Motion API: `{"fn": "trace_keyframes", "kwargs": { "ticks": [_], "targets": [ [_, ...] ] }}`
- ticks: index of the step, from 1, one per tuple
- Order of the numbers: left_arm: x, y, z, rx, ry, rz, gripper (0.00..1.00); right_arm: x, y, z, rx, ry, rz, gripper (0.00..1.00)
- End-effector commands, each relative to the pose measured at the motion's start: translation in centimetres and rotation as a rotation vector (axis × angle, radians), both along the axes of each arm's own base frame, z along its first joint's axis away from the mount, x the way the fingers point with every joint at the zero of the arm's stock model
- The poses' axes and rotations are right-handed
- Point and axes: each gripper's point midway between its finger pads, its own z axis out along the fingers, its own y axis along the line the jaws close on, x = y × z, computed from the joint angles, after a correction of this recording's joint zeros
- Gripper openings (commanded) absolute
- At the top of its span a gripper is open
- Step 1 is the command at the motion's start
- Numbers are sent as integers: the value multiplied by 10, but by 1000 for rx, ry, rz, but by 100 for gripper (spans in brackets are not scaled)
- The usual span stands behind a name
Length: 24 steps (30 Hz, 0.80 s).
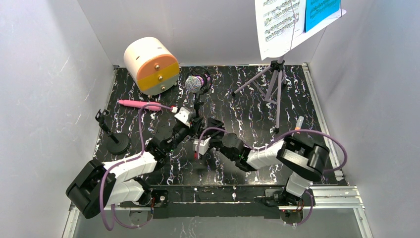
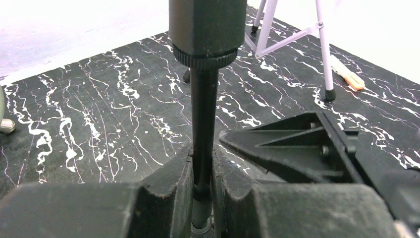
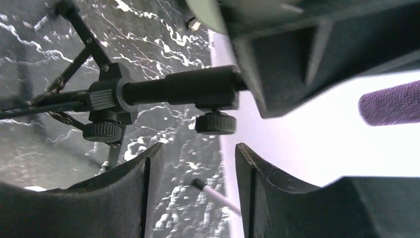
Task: Pack up the instrument practice props
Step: Unscrew the microphone stand from the music stand.
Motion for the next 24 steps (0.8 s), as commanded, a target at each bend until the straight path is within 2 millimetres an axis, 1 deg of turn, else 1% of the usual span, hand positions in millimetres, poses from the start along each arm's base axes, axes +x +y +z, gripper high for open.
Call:
{"fn": "trace_keyframes", "kwargs": {
  "ticks": [1,4,8,13,16,18,19,23,24],
  "targets": [
    [-9,-7,-4,-6,23,-47,0,-7,-1,11,276,315,-39,64],
    [-9,-7,-5,-4,23,-45,0,-16,1,12,406,522,-8,67],
    [-9,-8,-6,-1,26,-50,0,-28,4,9,602,847,33,70],
    [-9,-8,-5,-3,25,-52,0,-30,-1,13,855,1201,76,70],
    [-9,-8,-6,-2,25,-50,0,-25,-6,24,1014,1323,107,70],
    [-9,-8,-6,-3,25,-53,0,-21,-8,29,1097,1408,116,69],
    [-9,-8,-6,-2,26,-53,0,-19,-8,34,1133,1440,140,69],
    [-9,-8,-6,-1,26,-53,0,-15,-7,43,1223,1582,198,68],
    [-9,-9,-6,-2,26,-54,0,-14,-7,41,1238,1619,196,68]
  ]
}}
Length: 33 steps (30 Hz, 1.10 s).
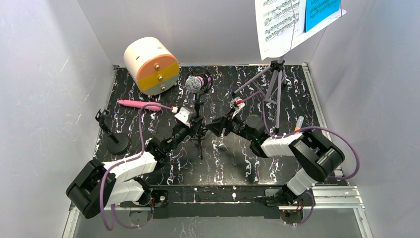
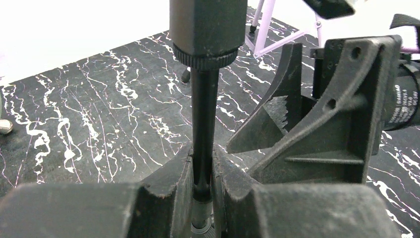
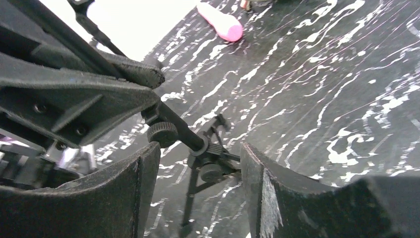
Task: Pack up the instrument practice props
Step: Unscrew the microphone stand from the music stand.
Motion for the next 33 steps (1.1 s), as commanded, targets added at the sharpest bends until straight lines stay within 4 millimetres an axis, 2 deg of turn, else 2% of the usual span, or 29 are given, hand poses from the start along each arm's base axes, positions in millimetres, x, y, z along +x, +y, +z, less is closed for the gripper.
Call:
{"fn": "trace_keyframes", "kwargs": {
  "ticks": [1,7,15,26,33],
  "targets": [
    [-7,-6,-6,0,23,-40,0,-7,10,35,246,159,101,67],
    [-8,-6,-5,1,19,-42,0,0,12,42,319,251,141,65],
    [-8,-7,-6,2,22,-44,0,-5,22,51,325,281,226,64],
    [-8,-7,-5,0,21,-44,0,-7,27,38,289,334,250,59],
    [-8,-6,-4,0,18,-43,0,-12,29,34,288,342,289,50]
  ]
}}
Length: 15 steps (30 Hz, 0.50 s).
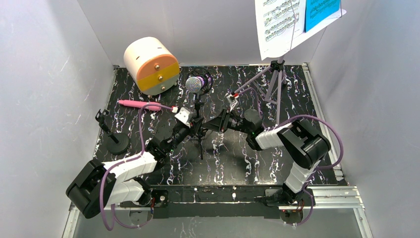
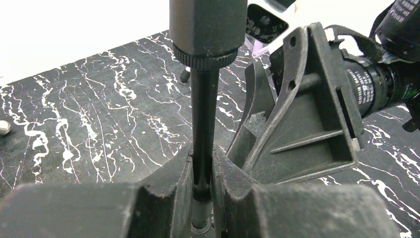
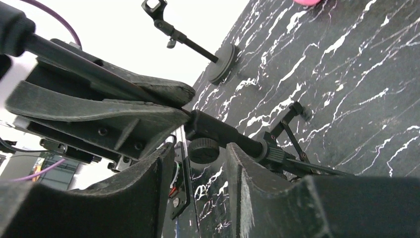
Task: Pack up the instrument practice props
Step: Unscrew the microphone stand from the music stand.
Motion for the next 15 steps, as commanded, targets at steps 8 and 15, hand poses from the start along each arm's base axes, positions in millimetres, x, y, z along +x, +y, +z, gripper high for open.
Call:
{"fn": "trace_keyframes", "kwargs": {
  "ticks": [8,15],
  "targets": [
    [-8,-6,-5,0,19,-40,0,-1,6,17,56,-68,49,38],
    [-8,-7,-4,0,18,-45,0,2,10,19,52,-109,66,25]
  ]
}}
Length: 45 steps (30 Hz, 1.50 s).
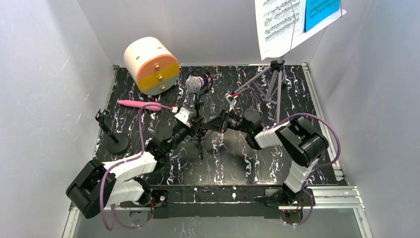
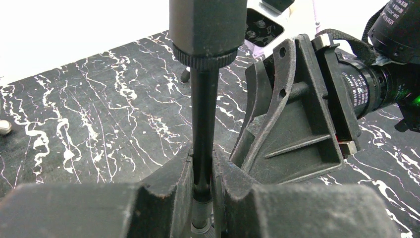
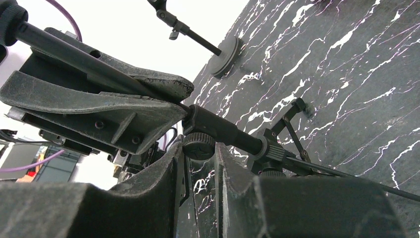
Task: Pack up the instrument practice props
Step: Unscrew the microphone stand from the music stand.
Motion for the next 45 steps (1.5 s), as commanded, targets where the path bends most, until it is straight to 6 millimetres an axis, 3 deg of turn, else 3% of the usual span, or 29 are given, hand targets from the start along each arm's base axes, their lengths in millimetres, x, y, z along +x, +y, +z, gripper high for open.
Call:
{"fn": "trace_keyframes", "kwargs": {
  "ticks": [1,7,12,18,28,38,42,44,45],
  "targets": [
    [-8,-7,-4,-1,16,-45,0,7,7,28,64,-116,18,22],
    [-9,-7,-2,-4,15,-47,0,7,7,34,50,-218,29,3],
    [-9,-8,-3,-5,18,-51,0,6,6,31,-60,-435,67,1],
    [-9,-8,-3,-4,21,-54,0,0,11,22,-272,-900,119,1],
    [-10,-11,-3,-13,27,-69,0,-10,20,-29,-716,-1576,219,1],
    [-9,-11,-3,-17,32,-63,0,6,6,-19,-1182,-2191,81,1],
    [-9,-11,-3,-17,34,-61,0,6,8,-10,-1213,-2207,-18,1],
    [-10,-10,-3,-16,32,-59,0,2,11,-12,-1149,-2104,-14,13],
    [-10,-9,-2,-17,28,-58,0,-1,12,-11,-1117,-2048,-14,26]
  ]
}}
